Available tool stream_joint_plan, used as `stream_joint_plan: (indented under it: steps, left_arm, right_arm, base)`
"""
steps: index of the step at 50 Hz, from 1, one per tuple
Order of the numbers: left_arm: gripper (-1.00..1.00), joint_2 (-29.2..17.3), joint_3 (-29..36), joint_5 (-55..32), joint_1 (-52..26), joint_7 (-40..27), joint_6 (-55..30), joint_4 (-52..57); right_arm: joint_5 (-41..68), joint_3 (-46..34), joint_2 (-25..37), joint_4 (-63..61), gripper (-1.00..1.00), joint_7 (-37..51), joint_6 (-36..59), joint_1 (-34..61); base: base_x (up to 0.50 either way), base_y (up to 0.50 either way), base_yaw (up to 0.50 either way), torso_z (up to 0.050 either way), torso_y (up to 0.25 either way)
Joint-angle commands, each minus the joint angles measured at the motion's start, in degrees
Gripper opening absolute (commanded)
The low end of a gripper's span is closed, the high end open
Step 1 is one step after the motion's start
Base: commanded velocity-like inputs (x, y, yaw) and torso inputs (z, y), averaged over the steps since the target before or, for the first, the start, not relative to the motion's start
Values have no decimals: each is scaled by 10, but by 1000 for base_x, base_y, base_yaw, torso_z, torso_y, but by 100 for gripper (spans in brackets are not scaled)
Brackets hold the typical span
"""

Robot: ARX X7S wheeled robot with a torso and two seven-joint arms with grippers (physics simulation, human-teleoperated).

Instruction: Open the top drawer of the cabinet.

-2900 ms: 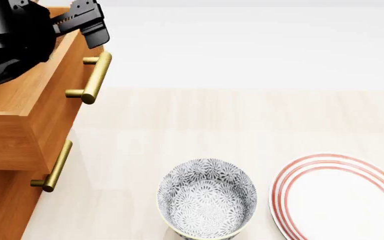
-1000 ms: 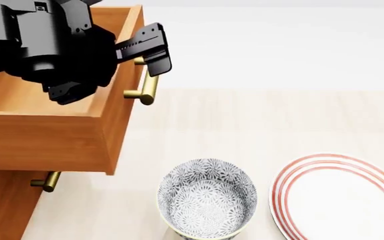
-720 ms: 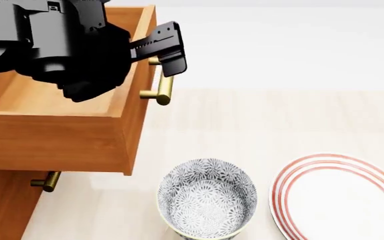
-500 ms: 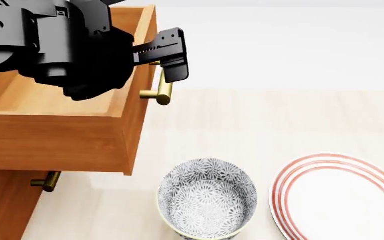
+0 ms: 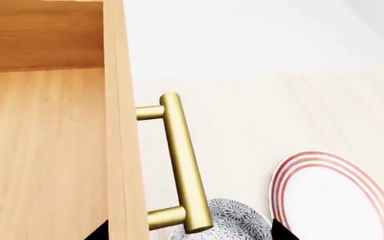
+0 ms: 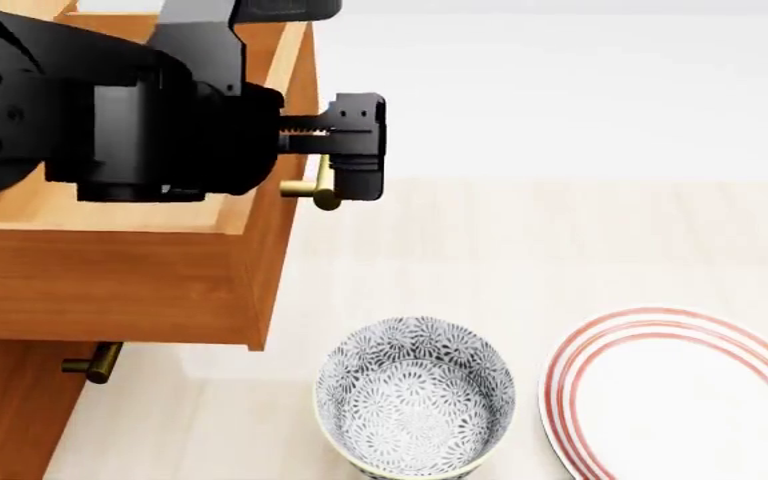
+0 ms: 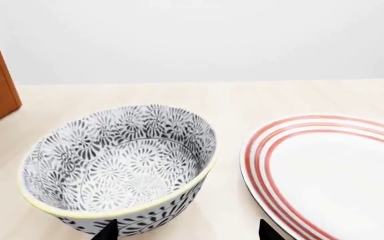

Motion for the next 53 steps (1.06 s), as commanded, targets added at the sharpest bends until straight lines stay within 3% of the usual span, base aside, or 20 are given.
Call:
stream_joint_plan:
  steps: [1,33,38,53]
  left_arm:
    - [100,-26,-105,15,-45,1,123,193]
    - [100,-148,-138,120,-28,-110,219,521]
    - [100,-168,-131,211,-44,-173,232,618]
    - [100,-208,-91,447,-11,-327,248,762]
  right_arm:
    - [-9,15,-12,2,100,-11,-2,1]
    - [-10,6,-10,1,100,-9,0,0]
    - [-10,5,-10,0,100,-9,0,-1]
    - [-12,2,-10,3,100,-8,-1,0]
  base:
    - [0,0,-4,0,0]
    - [0,0,-1,0,1]
    - [0,0,0,0,0]
    - [0,0,0,0,0]
